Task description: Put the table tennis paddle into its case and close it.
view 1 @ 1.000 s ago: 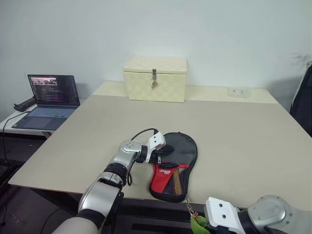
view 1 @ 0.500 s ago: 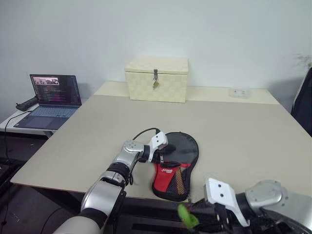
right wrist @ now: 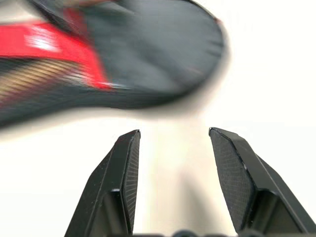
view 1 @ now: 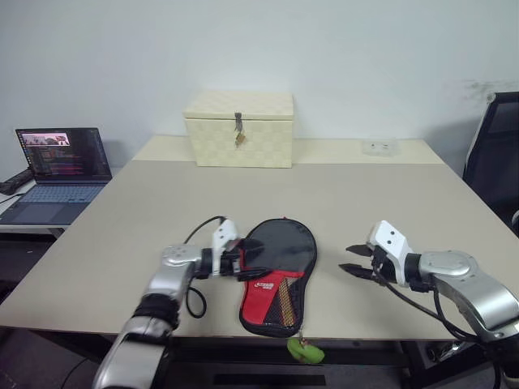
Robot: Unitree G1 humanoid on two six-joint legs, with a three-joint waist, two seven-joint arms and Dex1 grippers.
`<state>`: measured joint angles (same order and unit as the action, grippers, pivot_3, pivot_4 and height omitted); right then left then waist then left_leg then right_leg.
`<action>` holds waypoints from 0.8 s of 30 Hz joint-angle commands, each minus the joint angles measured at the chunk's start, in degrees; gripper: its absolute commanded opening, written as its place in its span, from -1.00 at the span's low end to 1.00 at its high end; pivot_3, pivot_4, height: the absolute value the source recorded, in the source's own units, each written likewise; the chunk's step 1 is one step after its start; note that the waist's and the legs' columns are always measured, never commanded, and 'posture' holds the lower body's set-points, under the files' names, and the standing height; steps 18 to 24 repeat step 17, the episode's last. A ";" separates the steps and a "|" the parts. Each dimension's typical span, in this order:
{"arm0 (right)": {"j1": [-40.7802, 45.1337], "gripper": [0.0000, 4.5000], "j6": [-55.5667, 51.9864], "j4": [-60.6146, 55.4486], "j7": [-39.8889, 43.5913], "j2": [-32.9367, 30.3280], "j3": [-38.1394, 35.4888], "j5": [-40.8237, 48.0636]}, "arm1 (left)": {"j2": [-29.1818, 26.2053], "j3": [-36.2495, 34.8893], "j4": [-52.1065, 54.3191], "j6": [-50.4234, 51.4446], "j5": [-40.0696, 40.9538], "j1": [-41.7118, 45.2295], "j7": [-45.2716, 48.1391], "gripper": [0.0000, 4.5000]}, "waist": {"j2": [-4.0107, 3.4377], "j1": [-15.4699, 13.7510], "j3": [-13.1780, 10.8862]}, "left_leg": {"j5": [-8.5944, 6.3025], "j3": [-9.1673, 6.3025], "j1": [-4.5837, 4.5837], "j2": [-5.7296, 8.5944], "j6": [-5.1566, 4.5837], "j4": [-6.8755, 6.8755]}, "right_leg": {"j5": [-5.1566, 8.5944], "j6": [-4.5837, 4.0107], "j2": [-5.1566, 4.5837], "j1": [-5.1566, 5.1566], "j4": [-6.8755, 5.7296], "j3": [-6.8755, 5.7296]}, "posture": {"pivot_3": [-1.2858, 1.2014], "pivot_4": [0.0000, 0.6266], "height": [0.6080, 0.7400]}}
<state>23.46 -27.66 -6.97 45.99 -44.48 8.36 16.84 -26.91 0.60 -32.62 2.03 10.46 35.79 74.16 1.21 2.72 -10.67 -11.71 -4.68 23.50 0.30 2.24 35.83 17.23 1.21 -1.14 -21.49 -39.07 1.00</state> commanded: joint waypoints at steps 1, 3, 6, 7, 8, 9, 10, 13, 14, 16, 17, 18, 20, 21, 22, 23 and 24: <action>3.04 0.06 9.09 8.04 1.03 1.24 -2.14 -2.88 | -5.20 -5.87 19.18 9.74 5.85 -7.46 -3.90 1.00 | -0.02 0.08 -0.02 | 0.00 0.00 0.01 -0.03 0.00 -0.06 | 0.02 -0.05 0.00 -0.08 0.00 0.02 | 0.03 -0.52 1.00; 4.51 0.06 13.08 13.44 1.41 1.71 -2.80 -4.27 | -6.97 -10.62 28.95 14.67 8.62 -14.22 -9.05 1.00 | -0.10 -0.07 -0.08 | -0.01 -0.06 0.06 -0.04 -0.01 -0.11 | 0.07 -0.12 -0.04 -0.09 0.01 0.01 | 0.03 -0.52 1.00; 7.48 0.06 18.07 22.11 3.44 1.55 -4.05 -5.10 | -6.81 -15.37 39.96 19.85 10.96 -21.77 -16.75 1.00 | -0.12 -0.46 -0.12 | -0.01 -0.05 0.05 -0.02 -0.01 -0.09 | 0.07 -0.12 -0.08 -0.07 0.03 0.03 | 0.03 -0.52 1.00; 8.69 0.06 19.25 24.72 3.88 1.51 -4.50 -5.30 | -6.83 -16.53 42.50 20.79 11.46 -23.98 -18.39 1.00 | -0.12 -0.62 -0.13 | -0.01 -0.04 0.04 -0.02 -0.01 -0.04 | 0.06 -0.10 -0.08 -0.04 0.03 0.02 | 0.03 -0.52 1.00; 9.88 0.06 20.30 27.22 4.33 1.37 -4.89 -5.58 | -7.06 -17.06 44.10 21.32 11.62 -25.35 -19.59 1.00 | -0.13 -0.86 -0.14 | -0.01 -0.02 0.03 -0.02 -0.01 -0.02 | 0.06 -0.10 -0.09 -0.02 0.03 0.03 | 0.03 -0.52 1.00; 10.86 0.06 21.09 29.36 5.10 1.05 -5.15 -5.75 | -7.49 -17.47 44.79 21.58 11.67 -26.02 -20.46 1.00 | -0.14 -0.98 -0.14 | -0.01 0.03 -0.01 -0.02 -0.01 0.02 | 0.06 -0.10 -0.08 0.04 0.03 0.01 | 0.03 -0.52 1.00; 11.72 0.06 22.07 31.42 5.98 0.70 -5.38 -5.95 | -7.77 -17.41 45.16 21.87 11.63 -25.98 -21.31 1.00 | -0.14 -1.18 -0.15 | -0.01 0.04 -0.03 0.00 -0.01 0.02 | 0.06 -0.10 -0.08 0.09 0.03 0.01 | 0.03 -0.52 1.00; 12.91 0.06 23.95 33.98 7.39 0.06 -5.77 -6.86 | -9.66 -18.07 44.12 21.83 11.90 -24.89 -21.84 1.00 | -0.13 -1.41 -0.15 | 0.01 0.00 -0.07 -0.01 0.01 0.08 | 0.04 -0.12 -0.06 0.18 0.02 -0.04 | 0.03 -0.52 1.00; 13.00 0.06 24.35 34.44 7.42 0.05 -5.98 -7.19 | -10.11 -18.31 43.60 21.69 12.15 -24.76 -22.03 1.00 | -0.14 -1.38 -0.15 | 0.01 0.01 -0.08 -0.01 0.01 0.07 | 0.04 -0.12 -0.06 0.19 0.02 -0.03 | 0.03 -0.52 1.00; 12.81 0.06 24.16 34.09 7.95 -0.68 -6.17 -7.68 | -11.23 -18.98 42.31 21.23 12.20 -24.43 -22.63 1.00 | -0.14 -1.16 -0.15 | 0.00 0.08 -0.08 -0.01 0.01 0.04 | 0.04 -0.13 -0.06 0.16 0.03 -0.02 | 0.03 -0.52 1.00; 12.48 0.06 23.78 33.27 8.36 -1.43 -6.16 -8.06 | -11.66 -19.59 41.33 20.80 12.33 -24.04 -22.92 1.00 | -0.14 -1.16 -0.15 | 0.00 0.14 -0.08 -0.01 0.00 0.00 | 0.04 -0.13 -0.06 0.12 0.03 -0.02 | 0.03 -0.52 1.00; 12.48 0.06 23.78 33.27 8.36 -1.43 -6.16 -8.06 | -11.66 -19.59 41.33 20.80 12.33 -24.04 -22.92 1.00 | -0.14 -1.16 -0.15 | 0.00 0.14 -0.08 -0.01 0.00 0.00 | 0.04 -0.13 -0.06 0.12 0.03 -0.02 | 0.03 -0.52 1.00; 12.48 0.06 23.78 33.27 8.36 -1.43 -6.16 -8.06 | -11.66 -19.59 41.33 20.80 12.33 -24.04 -22.92 1.00 | -0.14 -1.16 -0.15 | 0.00 0.14 -0.08 -0.01 0.00 0.00 | 0.04 -0.13 -0.06 0.12 0.03 -0.02 | 0.03 -0.52 1.00; 12.48 0.06 23.78 33.27 8.36 -1.43 -6.16 -8.06 | -11.66 -19.59 41.33 20.80 12.33 -24.04 -22.92 1.00 | -0.14 -1.16 -0.15 | 0.00 0.14 -0.08 -0.01 0.00 0.00 | 0.04 -0.13 -0.06 0.12 0.03 -0.02 | 0.03 -0.52 1.00; 12.48 0.06 23.78 33.27 8.36 -1.43 -6.16 -8.06 | -11.66 -19.59 41.33 20.80 12.33 -24.04 -22.92 1.00 | -0.14 -1.16 -0.15 | 0.00 0.14 -0.08 -0.01 0.00 0.00 | 0.04 -0.13 -0.06 0.12 0.03 -0.02 | 0.03 -0.52 1.00; 12.48 0.06 23.78 33.27 8.36 -1.43 -6.16 -8.06 | -11.66 -19.59 41.33 20.80 12.33 -24.04 -22.92 1.00 | -0.14 -1.16 -0.15 | 0.00 0.14 -0.08 -0.01 0.00 0.00 | 0.04 -0.13 -0.06 0.12 0.03 -0.02 | 0.03 -0.52 1.00; 12.48 0.06 23.78 33.27 8.36 -1.43 -6.16 -8.06 | -11.66 -19.59 41.33 20.80 12.33 -24.04 -22.92 1.00 | -0.14 -1.16 -0.15 | 0.00 0.14 -0.08 -0.01 0.00 0.00 | 0.04 -0.13 -0.06 0.12 0.03 -0.02 | 0.03 -0.52 1.00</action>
